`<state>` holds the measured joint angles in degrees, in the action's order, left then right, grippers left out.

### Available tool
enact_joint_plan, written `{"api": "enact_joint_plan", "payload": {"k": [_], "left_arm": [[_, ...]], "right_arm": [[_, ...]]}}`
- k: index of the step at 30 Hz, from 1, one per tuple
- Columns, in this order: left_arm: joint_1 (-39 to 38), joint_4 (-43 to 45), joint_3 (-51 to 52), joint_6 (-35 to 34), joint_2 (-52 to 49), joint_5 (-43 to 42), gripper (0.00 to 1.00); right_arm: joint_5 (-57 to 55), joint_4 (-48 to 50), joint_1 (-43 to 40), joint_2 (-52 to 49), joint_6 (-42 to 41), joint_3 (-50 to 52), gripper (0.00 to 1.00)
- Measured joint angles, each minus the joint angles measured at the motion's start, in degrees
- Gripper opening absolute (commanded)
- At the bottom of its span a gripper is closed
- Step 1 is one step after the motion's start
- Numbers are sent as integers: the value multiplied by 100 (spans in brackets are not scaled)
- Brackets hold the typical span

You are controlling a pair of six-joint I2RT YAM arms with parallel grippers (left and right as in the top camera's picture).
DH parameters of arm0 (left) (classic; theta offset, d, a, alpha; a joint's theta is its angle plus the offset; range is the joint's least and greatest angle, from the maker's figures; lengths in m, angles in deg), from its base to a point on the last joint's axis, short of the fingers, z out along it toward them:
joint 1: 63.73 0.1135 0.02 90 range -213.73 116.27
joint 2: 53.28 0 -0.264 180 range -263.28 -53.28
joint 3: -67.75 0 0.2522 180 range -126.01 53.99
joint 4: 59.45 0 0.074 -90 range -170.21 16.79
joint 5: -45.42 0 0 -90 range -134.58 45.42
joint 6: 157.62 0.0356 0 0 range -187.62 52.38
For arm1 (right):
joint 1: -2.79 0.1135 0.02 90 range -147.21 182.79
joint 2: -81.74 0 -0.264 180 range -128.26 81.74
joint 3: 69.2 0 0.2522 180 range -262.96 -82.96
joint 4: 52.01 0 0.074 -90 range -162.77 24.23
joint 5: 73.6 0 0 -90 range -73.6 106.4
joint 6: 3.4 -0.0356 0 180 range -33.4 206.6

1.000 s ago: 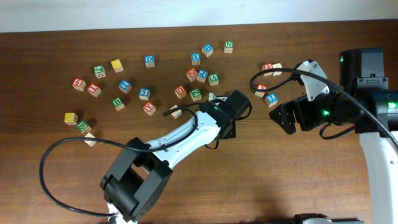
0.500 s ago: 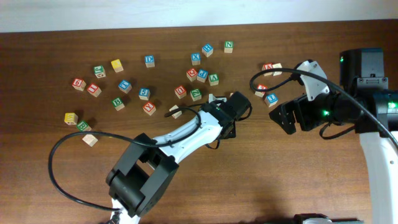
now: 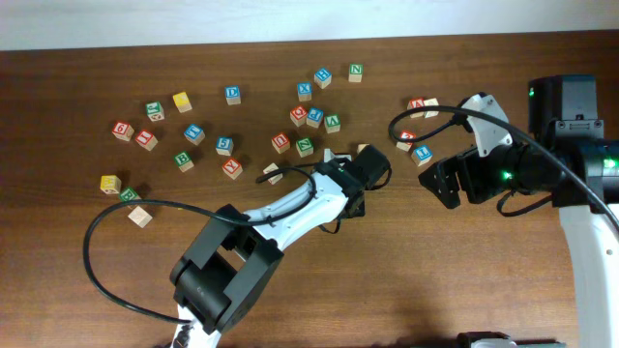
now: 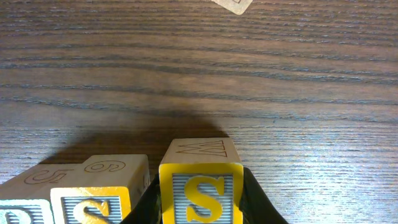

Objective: Spell out RSS
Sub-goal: 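Carry the second S block and place it right of the first S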

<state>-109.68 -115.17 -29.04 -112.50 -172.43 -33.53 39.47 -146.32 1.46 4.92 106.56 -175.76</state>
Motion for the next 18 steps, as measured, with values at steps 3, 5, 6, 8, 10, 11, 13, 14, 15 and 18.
{"api": "enact_joint_plan", "payload": {"k": [3,5,6,8,10,11,13,14,15,18], "left_arm": [[0,-2,0,0,0,-2,0],[0,-2,0,0,0,-26,0],[0,-2,0,0,0,-48,0],[0,-7,0,0,0,-55,0],[0,-9,0,0,0,-55,0],[0,-9,0,0,0,-55,0],[0,-9,0,0,0,-55,14],[0,-9,0,0,0,-55,17],[0,-9,0,0,0,-55,19],[0,-20,0,-11,0,-68,27]], "right_arm": [[0,0,0,0,2,0,98],[0,0,0,0,0,0,98],[0,0,0,0,2,0,98],[0,0,0,0,0,0,98],[0,0,0,0,0,0,98],[0,0,0,0,2,0,98],[0,0,0,0,0,0,98],[0,0,0,0,0,0,98],[0,0,0,0,7,0,98],[0,0,0,0,2,0,98]]}}
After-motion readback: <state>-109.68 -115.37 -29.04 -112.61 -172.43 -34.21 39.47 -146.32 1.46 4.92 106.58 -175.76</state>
